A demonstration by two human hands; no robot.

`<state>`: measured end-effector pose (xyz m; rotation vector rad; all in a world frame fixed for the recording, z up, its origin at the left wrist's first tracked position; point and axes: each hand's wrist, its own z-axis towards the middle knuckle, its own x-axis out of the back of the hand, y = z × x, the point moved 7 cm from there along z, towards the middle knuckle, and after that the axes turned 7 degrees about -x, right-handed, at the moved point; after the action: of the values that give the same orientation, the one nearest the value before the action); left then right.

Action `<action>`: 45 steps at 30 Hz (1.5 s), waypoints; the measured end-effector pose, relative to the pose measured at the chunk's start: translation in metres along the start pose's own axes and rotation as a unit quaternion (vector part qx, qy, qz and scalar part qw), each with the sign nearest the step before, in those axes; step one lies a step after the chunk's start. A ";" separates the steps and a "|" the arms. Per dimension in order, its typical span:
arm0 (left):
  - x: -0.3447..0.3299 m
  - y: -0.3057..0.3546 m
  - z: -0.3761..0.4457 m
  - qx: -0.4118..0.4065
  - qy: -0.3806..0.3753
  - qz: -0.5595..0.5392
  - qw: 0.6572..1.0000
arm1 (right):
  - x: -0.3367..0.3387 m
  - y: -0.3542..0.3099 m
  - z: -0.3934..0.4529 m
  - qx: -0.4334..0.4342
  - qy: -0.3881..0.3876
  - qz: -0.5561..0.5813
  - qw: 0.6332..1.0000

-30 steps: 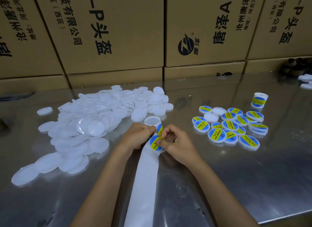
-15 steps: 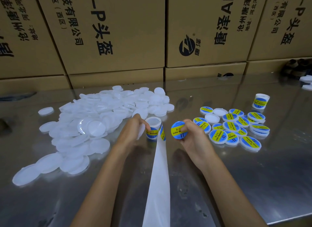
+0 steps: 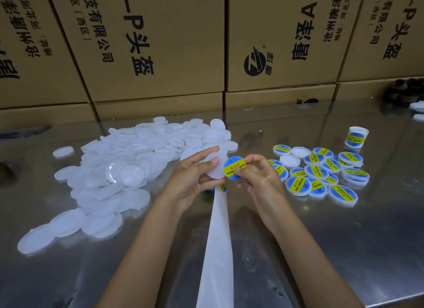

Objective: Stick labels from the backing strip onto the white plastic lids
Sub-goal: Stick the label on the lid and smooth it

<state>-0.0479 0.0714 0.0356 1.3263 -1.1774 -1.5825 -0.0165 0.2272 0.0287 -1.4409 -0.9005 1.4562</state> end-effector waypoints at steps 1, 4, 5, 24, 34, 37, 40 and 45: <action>-0.003 -0.001 -0.001 0.001 -0.006 0.005 1.000 | -0.002 -0.001 -0.001 0.012 0.002 -0.016 1.000; -0.008 -0.002 -0.002 0.006 -0.008 0.011 1.000 | -0.005 -0.003 -0.002 0.040 0.018 -0.043 0.998; -0.009 -0.002 -0.002 0.007 -0.009 0.009 1.000 | -0.005 -0.005 -0.002 0.049 0.024 -0.046 0.997; -0.027 -0.002 -0.009 0.040 -0.062 -0.029 0.997 | -0.008 -0.011 -0.004 0.131 0.067 -0.104 0.984; -0.028 0.000 -0.009 0.022 -0.069 0.009 0.997 | -0.008 -0.009 -0.004 0.149 0.073 -0.129 0.978; -0.028 0.001 -0.008 0.001 -0.072 0.047 0.996 | -0.008 -0.009 -0.003 0.155 0.072 -0.131 0.976; -0.028 0.002 -0.009 -0.014 -0.070 0.078 0.994 | -0.007 -0.008 -0.002 0.155 0.074 -0.136 0.976; -0.030 0.003 -0.009 -0.031 -0.052 0.093 0.994 | -0.005 -0.006 -0.001 0.162 0.080 -0.143 0.973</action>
<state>-0.0333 0.0964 0.0472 1.0718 -1.2663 -1.5546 -0.0150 0.2246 0.0364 -1.1175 -0.6998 1.1898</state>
